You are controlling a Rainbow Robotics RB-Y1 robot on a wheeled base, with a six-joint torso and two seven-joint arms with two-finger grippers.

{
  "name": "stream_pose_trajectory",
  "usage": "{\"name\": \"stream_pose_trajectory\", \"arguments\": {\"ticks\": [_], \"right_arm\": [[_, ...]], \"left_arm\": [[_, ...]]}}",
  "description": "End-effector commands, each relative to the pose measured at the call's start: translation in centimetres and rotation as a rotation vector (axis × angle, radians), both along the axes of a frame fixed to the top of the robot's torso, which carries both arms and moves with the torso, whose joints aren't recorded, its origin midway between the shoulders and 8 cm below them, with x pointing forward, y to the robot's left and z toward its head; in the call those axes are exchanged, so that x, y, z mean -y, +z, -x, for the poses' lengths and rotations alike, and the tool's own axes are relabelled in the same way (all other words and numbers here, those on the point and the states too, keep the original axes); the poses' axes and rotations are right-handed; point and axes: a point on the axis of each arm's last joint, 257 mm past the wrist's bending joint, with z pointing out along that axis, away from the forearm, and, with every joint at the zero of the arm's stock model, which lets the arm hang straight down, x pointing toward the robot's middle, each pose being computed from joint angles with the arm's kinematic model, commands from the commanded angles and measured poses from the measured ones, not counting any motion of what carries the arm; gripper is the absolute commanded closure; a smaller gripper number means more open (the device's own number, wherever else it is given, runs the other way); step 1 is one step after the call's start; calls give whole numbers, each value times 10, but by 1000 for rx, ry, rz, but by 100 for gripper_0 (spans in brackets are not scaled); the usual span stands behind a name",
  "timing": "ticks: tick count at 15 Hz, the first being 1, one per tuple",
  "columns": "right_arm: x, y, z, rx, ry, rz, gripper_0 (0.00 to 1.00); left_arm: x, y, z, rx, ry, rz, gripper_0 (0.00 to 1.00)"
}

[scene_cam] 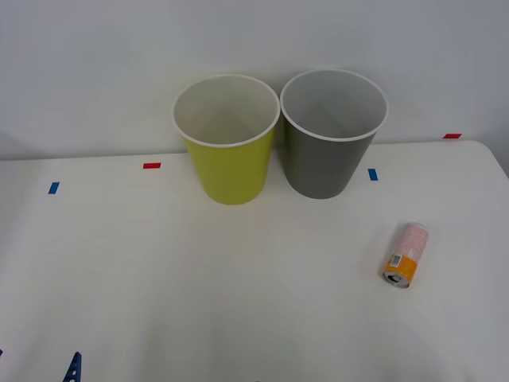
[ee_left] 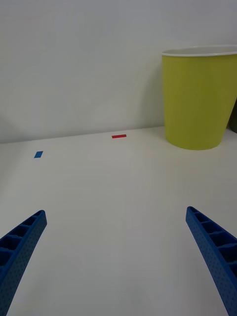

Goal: Put cans in the gray bin and PET bottles in the light green bin.

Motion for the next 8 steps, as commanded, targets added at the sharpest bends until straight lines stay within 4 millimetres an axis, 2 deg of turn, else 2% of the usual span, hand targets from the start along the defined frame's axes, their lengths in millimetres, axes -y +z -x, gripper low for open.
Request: {"name": "stream_pose_trajectory", "arguments": {"ticks": [1,8], "right_arm": [[0,0,0,0,0,0,0],[0,0,0,0,0,0,0]], "left_arm": [[0,0,0,0,0,0,3],[0,0,0,0,0,0,3]]}}
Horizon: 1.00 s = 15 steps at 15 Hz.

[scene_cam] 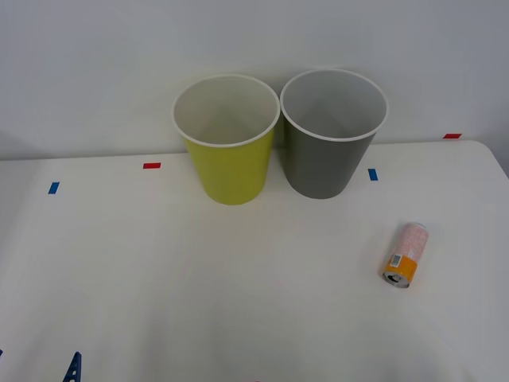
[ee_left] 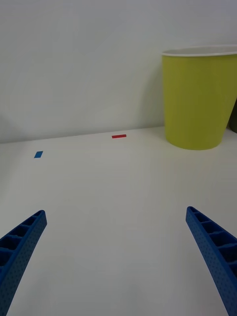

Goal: Put cans in the gray bin and PET bottles in the light green bin.

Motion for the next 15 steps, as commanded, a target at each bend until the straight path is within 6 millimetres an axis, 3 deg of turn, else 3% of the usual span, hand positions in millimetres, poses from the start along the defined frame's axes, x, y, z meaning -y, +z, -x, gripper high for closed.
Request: {"name": "stream_pose_trajectory", "arguments": {"ticks": [1,15], "right_arm": [[0,0,0,0,0,0,0],[0,0,0,0,0,0,0]], "left_arm": [[0,0,0,0,0,0,3],[0,0,0,0,0,0,3]]}}
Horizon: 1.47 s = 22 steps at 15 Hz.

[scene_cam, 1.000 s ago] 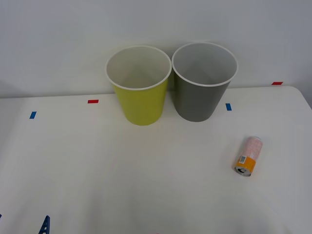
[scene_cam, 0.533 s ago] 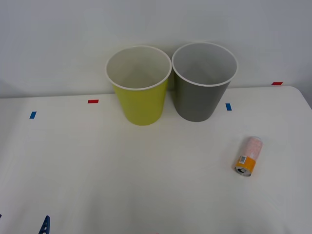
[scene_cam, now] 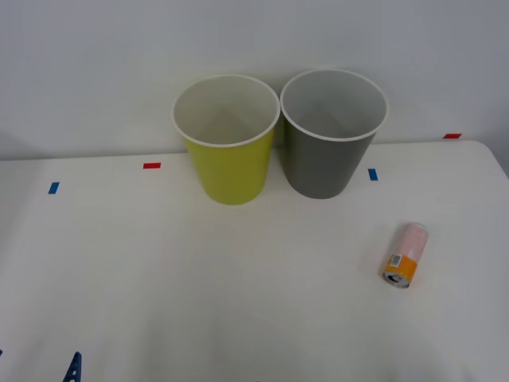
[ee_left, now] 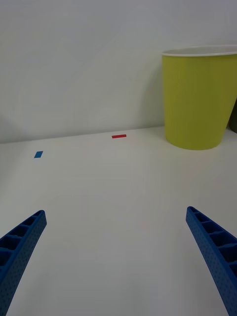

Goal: Put cans in the gray bin and PET bottles in the light green bin.

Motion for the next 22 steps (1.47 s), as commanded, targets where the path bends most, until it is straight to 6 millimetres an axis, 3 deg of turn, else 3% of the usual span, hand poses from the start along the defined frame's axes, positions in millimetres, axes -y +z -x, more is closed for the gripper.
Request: {"name": "stream_pose_trajectory", "arguments": {"ticks": [1,7,8,11,17,22], "right_arm": [[0,0,0,0,0,0,0],[0,0,0,0,0,0,0],[-2,-16,-5,-16,1,-9,0],[-12,0,-16,45,33,-22,0],[-6,23,-28,93,26,-22,0],[-4,39,-63,98,23,-29,0]], "left_arm": [[0,0,0,0,0,0,3],[0,0,0,0,0,0,3],[0,0,0,0,0,0,3],[0,0,0,0,0,0,3],[0,0,0,0,0,0,3],[0,0,0,0,0,0,3]]}}
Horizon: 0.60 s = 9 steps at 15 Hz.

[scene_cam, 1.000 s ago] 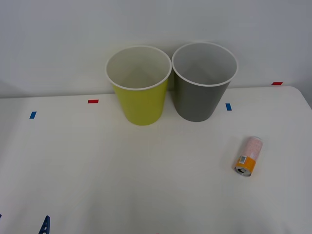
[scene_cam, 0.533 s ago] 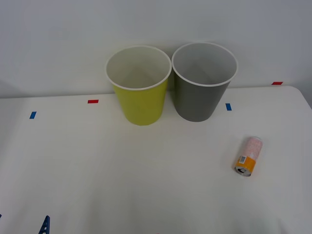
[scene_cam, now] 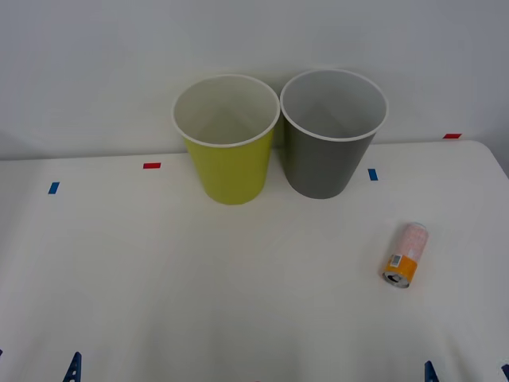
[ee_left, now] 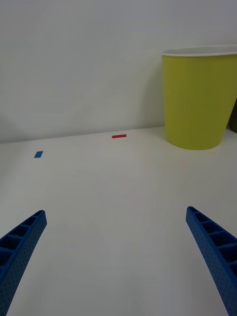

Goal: Put cans in the gray bin and PET bottles in the light green bin.

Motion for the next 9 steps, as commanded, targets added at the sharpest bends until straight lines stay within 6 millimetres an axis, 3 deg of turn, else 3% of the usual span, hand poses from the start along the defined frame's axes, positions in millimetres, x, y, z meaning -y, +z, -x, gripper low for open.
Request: {"name": "stream_pose_trajectory", "arguments": {"ticks": [1,5,9], "right_arm": [[8,8,-27,2,-12,4,0],[23,20,-60,-69,-69,8,0],[38,32,-78,-124,-131,-25,0]], "left_arm": [[0,0,0,0,0,0,3],[0,0,0,0,0,0,3],[0,0,0,0,0,0,3]]}}
